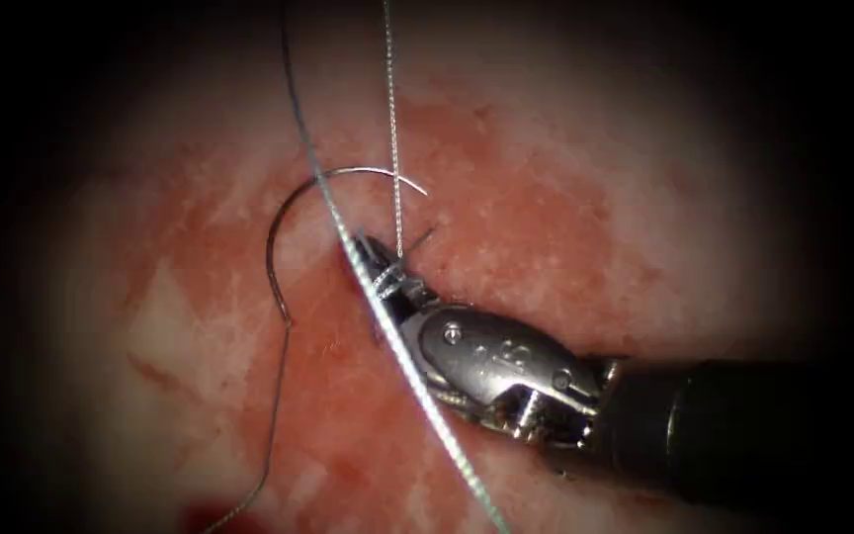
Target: Wound Closure
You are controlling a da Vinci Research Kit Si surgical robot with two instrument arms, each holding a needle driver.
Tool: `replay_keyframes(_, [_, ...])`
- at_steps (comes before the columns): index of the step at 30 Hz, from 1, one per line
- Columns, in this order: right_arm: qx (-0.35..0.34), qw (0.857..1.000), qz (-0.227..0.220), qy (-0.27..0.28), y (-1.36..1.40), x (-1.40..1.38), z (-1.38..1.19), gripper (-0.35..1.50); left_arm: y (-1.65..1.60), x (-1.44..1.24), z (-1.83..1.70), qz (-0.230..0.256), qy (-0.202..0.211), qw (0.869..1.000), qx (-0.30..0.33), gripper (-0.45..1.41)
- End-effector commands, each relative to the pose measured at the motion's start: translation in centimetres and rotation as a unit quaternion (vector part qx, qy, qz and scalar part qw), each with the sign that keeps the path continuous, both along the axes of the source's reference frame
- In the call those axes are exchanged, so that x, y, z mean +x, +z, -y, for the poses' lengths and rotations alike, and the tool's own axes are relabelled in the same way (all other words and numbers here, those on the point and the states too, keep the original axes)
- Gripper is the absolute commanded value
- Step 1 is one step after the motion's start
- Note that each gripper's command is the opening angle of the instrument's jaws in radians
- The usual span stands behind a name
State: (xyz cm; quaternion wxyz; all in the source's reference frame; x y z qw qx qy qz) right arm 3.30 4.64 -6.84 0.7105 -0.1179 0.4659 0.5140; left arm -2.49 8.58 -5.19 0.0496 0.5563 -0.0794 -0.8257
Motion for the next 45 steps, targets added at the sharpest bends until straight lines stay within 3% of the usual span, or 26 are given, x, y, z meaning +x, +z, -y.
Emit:
replay_keyframes(1, [0.001, 1.000, 0.000, -0.003, 0.02, 0.05, 0.11, -0.35, 0.03, -0.06, -0.06, 0.000, 0.000, 1.000, -0.002, -0.35])
replay_keyframes(7, [0.003, 1.000, 0.007, -0.019, -0.08, -0.05, 0.53, -0.35, -0.07, -0.11, -0.47, -0.005, -0.004, 1.000, -0.008, -0.35])
replay_keyframes(14, [0.007, 0.999, 0.008, -0.036, -0.13, -0.01, 0.82, -0.35, -0.01, -0.17, -0.64, -0.014, -0.007, 1.000, -0.011, -0.35])
replay_keyframes(22, [0.007, 0.999, 0.004, -0.046, -0.13, 0.00, 0.80, -0.35, 0.00, -0.31, -0.84, -0.033, -0.003, 0.998, -0.056, -0.35])
replay_keyframes(24, [0.007, 0.999, 0.003, -0.047, -0.14, -0.01, 0.80, -0.35, 0.02, -0.34, -0.83, -0.045, -0.028, 0.999, -0.004, -0.35])
replay_keyframes(28, [0.003, 0.999, 0.003, -0.051, -0.14, 0.00, 0.87, -0.35, 0.05, -0.38, -0.79, -0.082, -0.022, 0.996, 0.019, -0.35])
replay_keyframes(31, [0.006, 0.998, 0.004, -0.062, -0.16, 0.03, 1.03, -0.35, 0.02, -0.36, -0.87, -0.094, -0.007, 0.995, -0.029, -0.35])
replay_keyframes(37, [0.009, 0.998, 0.007, -0.068, -0.21, 0.02, 1.18, -0.35, -0.06, -0.33, -1.02, -0.091, -0.022, 0.992, -0.080, -0.35])
replay_keyframes(45, [0.010, 0.998, 0.007, -0.069, -0.20, -0.01, 1.18, -0.35, 0.01, -0.38, -0.83, -0.104, -0.031, 0.992, -0.070, -0.35])
